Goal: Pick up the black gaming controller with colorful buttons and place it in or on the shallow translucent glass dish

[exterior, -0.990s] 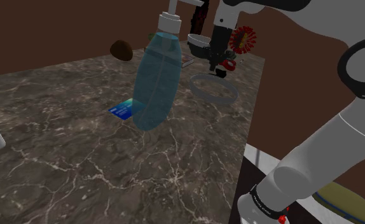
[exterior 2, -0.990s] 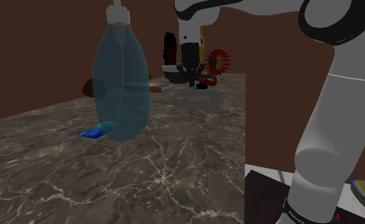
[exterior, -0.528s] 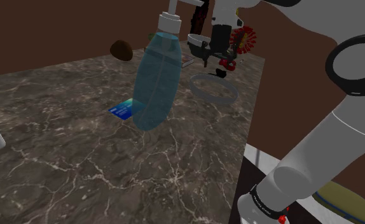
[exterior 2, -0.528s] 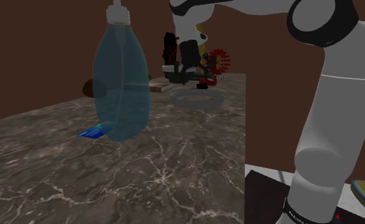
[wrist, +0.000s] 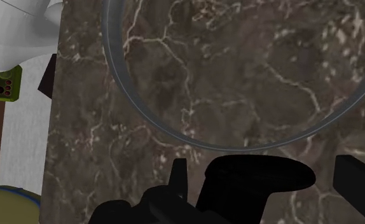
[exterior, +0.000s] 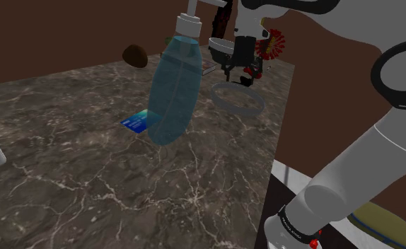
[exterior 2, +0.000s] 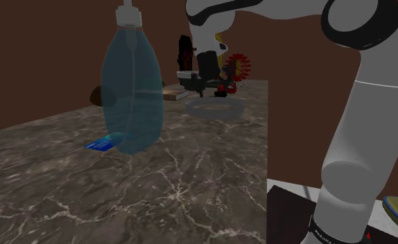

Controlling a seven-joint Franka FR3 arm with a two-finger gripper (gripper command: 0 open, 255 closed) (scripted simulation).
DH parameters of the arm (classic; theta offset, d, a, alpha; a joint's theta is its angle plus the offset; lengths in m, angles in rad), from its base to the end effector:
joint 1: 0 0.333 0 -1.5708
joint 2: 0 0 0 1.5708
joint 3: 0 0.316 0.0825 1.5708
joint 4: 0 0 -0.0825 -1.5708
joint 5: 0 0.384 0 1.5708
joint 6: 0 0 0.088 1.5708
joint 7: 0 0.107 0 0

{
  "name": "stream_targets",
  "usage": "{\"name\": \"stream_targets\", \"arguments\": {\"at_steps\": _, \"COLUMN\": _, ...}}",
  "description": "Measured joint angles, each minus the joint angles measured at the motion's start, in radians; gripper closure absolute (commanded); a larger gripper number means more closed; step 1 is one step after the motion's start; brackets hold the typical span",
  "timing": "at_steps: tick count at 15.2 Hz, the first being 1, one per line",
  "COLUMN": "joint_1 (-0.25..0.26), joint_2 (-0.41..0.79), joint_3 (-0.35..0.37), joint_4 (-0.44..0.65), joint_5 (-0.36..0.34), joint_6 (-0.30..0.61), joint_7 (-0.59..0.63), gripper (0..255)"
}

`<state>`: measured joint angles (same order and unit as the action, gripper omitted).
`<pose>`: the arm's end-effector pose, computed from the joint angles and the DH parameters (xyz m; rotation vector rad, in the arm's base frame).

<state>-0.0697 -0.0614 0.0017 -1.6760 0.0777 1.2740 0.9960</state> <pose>0.4969 -0.0239 0.5892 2.6058 -1.5164 -0.5164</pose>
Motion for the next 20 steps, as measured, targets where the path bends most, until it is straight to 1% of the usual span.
{"name": "stream_targets", "arguments": {"at_steps": 4, "joint_1": 0.000, "joint_2": -0.001, "joint_3": 0.000, "joint_4": -0.003, "joint_5": 0.000, "joint_6": 0.002, "joint_7": 0.000, "gripper": 0}}
{"name": "stream_targets", "arguments": {"at_steps": 5, "joint_1": 0.000, "joint_2": -0.001, "joint_3": 0.000, "joint_4": -0.003, "joint_5": 0.000, "joint_6": 0.002, "joint_7": 0.000, "gripper": 255}}
{"name": "stream_targets", "arguments": {"at_steps": 15, "joint_1": 0.000, "joint_2": -0.002, "joint_3": 0.000, "joint_4": -0.004, "joint_5": 0.000, "joint_6": 0.002, "joint_7": 0.000, "gripper": 255}}
{"name": "stream_targets", "arguments": {"at_steps": 18, "joint_1": 0.000, "joint_2": 0.003, "joint_3": 0.000, "joint_4": 0.030, "joint_5": 0.001, "joint_6": -0.026, "joint_7": 0.002, "gripper": 255}}
{"name": "stream_targets", "arguments": {"at_steps": 20, "joint_1": 0.000, "joint_2": 0.014, "joint_3": 0.000, "joint_4": 0.074, "joint_5": 0.001, "joint_6": -0.059, "joint_7": 0.004, "gripper": 255}}
